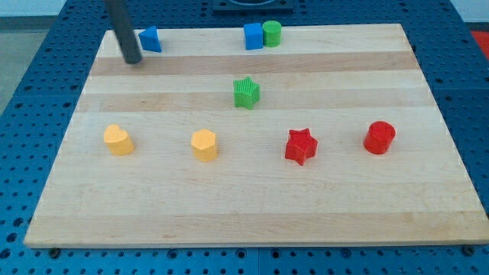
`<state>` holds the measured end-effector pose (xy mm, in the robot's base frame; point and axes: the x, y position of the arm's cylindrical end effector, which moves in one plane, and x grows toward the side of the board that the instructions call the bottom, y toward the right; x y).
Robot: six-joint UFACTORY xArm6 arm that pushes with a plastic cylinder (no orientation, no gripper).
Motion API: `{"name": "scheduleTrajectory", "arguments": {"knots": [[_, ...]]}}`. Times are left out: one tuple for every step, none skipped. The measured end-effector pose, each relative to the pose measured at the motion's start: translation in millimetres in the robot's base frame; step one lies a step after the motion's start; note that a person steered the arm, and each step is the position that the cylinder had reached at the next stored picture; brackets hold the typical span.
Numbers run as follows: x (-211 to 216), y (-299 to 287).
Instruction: Move the blue triangle close to the blue cube
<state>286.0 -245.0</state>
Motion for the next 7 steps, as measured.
{"name": "scheduleTrajectory", "arguments": {"knots": [[-15,-53],[-60,-52],[-75,-14],[-73,28],[-73,73],[-82,70],[-85,8]]}}
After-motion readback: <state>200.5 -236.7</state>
